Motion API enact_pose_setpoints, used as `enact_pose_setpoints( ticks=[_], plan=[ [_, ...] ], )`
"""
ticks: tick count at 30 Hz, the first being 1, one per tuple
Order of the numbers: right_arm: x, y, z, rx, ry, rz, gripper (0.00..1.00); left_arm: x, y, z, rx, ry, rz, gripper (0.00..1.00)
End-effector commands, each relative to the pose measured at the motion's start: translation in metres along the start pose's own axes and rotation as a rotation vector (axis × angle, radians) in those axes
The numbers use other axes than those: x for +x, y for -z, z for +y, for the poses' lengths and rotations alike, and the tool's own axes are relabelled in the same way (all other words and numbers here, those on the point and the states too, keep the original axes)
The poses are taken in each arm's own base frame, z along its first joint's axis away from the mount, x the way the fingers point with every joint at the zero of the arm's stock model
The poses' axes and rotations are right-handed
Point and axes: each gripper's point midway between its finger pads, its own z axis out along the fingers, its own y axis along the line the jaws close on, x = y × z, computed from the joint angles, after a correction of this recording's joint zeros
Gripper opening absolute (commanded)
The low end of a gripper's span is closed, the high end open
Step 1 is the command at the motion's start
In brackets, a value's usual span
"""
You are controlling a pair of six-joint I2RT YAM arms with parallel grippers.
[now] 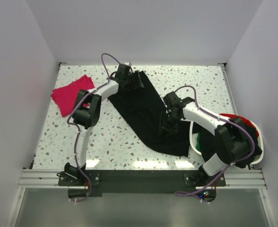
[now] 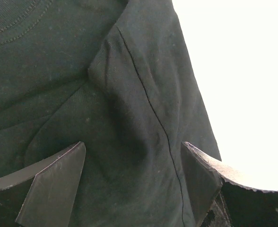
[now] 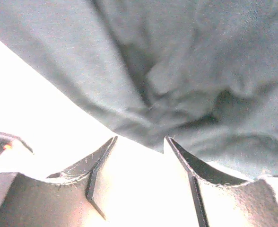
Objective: Fold and stack the t-shirts
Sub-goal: Fold the tshirt
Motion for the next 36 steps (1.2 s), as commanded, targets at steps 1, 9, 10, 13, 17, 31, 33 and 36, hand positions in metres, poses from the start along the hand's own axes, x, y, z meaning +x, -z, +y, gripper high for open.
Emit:
enact_pose_setpoints(
  ticks=[1,9,10,13,17,31,33,36],
  plan=[
    [-0.008,0.041,0.015,-0.030,0.068,-0.062,0.47,-0.020,0.008,-0.003,-0.030,-0.020,-0.066,0.87],
    [-0.048,0.012,0.014,0.025,0.177,-0.140,0.48,-0.041,0.076,-0.046,0.056,0.004,-0.110,0.88],
    [-0.051,0.004,0.012,0.035,0.177,-0.130,0.48,-0.025,0.075,-0.036,0.036,0.032,-0.078,0.88],
    [-0.063,-0.010,0.009,0.046,0.196,-0.141,0.48,0.003,0.080,-0.024,0.010,0.085,-0.031,0.88],
    [-0.073,-0.026,0.003,0.064,0.224,-0.144,0.48,0.037,0.072,-0.006,-0.022,0.140,0.045,0.88],
    [-0.057,-0.065,0.010,-0.014,0.172,-0.043,0.47,0.092,0.016,0.052,-0.156,0.190,0.195,0.88],
    [-0.056,-0.066,0.019,-0.040,0.154,-0.033,0.47,0.087,0.010,0.063,-0.177,0.204,0.188,0.88],
    [-0.053,-0.068,0.028,-0.058,0.128,-0.011,0.47,0.072,0.003,0.079,-0.199,0.227,0.156,0.88]
  ],
)
